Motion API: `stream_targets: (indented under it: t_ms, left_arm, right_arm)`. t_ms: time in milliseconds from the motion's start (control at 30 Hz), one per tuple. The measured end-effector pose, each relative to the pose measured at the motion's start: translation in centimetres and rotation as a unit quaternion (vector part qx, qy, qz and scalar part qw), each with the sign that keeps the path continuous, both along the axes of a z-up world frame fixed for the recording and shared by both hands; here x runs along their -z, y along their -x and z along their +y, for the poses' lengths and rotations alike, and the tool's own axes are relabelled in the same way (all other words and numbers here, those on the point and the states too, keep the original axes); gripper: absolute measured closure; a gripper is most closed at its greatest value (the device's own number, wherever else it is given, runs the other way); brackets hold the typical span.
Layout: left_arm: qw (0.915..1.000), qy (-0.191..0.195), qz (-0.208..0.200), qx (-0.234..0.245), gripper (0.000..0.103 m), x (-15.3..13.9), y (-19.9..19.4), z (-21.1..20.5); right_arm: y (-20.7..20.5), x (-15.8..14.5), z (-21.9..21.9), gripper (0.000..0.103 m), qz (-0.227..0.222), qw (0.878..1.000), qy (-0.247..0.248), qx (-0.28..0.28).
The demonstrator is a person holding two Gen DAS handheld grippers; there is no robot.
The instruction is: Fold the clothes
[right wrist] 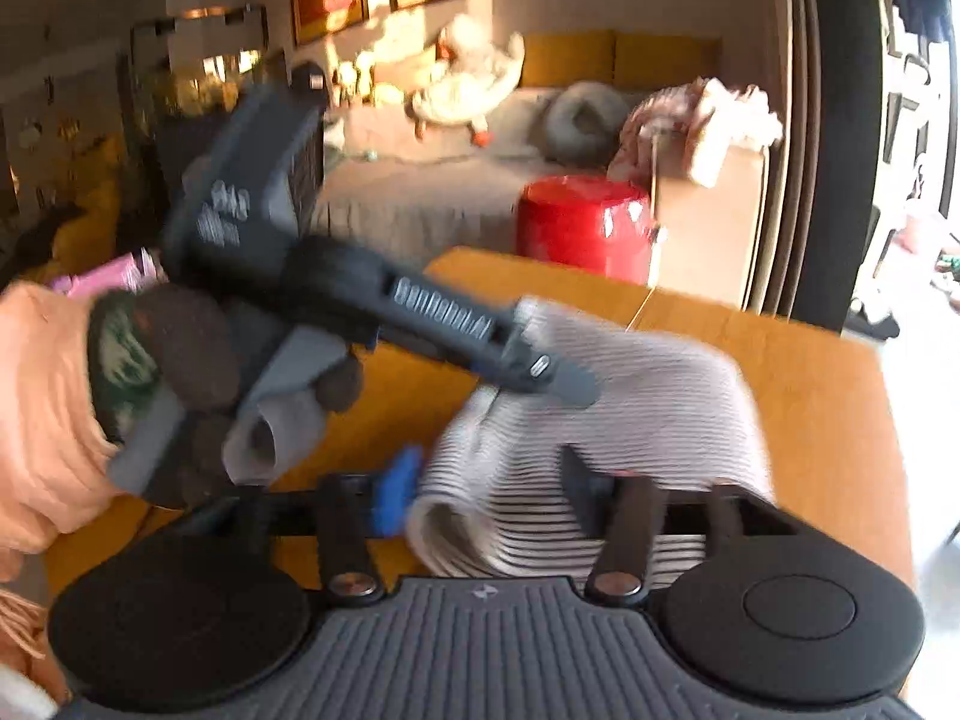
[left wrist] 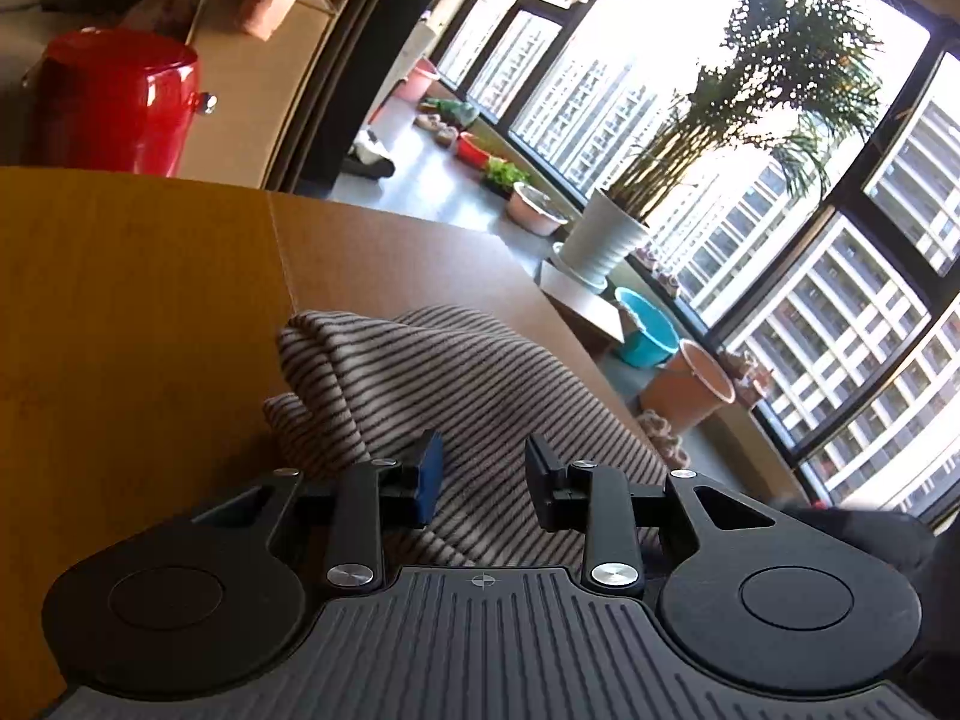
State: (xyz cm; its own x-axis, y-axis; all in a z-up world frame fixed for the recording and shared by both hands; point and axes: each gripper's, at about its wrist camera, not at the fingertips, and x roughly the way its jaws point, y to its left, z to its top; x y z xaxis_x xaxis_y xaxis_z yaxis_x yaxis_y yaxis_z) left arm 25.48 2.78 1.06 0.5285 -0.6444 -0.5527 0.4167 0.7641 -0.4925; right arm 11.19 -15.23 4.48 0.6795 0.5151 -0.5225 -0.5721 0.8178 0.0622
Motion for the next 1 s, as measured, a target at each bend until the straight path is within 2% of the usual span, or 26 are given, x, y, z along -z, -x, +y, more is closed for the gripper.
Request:
stream_targets:
  t_ms: [33,100,133,200,267,333,433,500,600,700,1000]
  left_arm:
    - [1.0000,0.001,0.001,0.000,0.070,0.1,0.0,0.1]
    - [1.0000,0.003,0.001,-0.001,0.070,0.4,0.6,1.4]
    - [1.0000,0.002,0.001,-0.002,0.070,0.7,0.7,1.5]
    - [1.0000,0.002,0.000,-0.002,0.070,0.9,0.5,1.5]
    - [1.0000,0.002,-0.001,-0.002,0.070,1.2,0.5,1.6]
    - [1.0000,0.003,0.000,-0.003,0.070,1.5,0.5,1.8]
    - [1.0000,0.005,0.000,-0.006,0.070,1.8,0.5,2.0]
    - [1.0000,0.004,-0.006,-0.004,0.070,1.9,0.6,1.9]
    - [0.9999,0.002,-0.015,-0.002,0.070,2.0,0.8,1.9]
    - [0.9999,0.005,-0.016,-0.001,0.070,2.0,0.9,1.9]
    - [0.9997,0.017,-0.019,0.004,0.069,2.6,0.7,2.3]
  right_arm:
    - [0.1,-0.3,-0.4,0.037,-0.011,1.000,0.004,0.011]
    - [0.2,-0.3,-0.9,0.024,-0.030,0.998,0.017,0.044]
    - [0.0,0.0,-0.9,0.022,-0.037,0.997,0.027,0.070]
    - [-0.7,1.7,-0.6,0.018,-0.028,0.993,0.053,0.103]
    - [-1.0,3.8,0.4,0.012,-0.013,0.991,0.076,0.112]
    - [-0.4,4.9,1.4,0.010,-0.039,0.987,0.088,0.128]
    - [-0.2,5.0,2.1,0.010,-0.042,0.985,0.097,0.135]
    - [-0.5,4.7,1.7,0.000,-0.019,0.986,0.091,0.137]
    - [-0.9,4.1,0.3,0.000,0.037,0.989,0.065,0.131]
    - [-1.7,3.8,-0.4,0.000,0.068,0.988,0.061,0.125]
    - [-3.7,-1.0,-2.9,0.000,0.010,0.988,0.026,0.154]
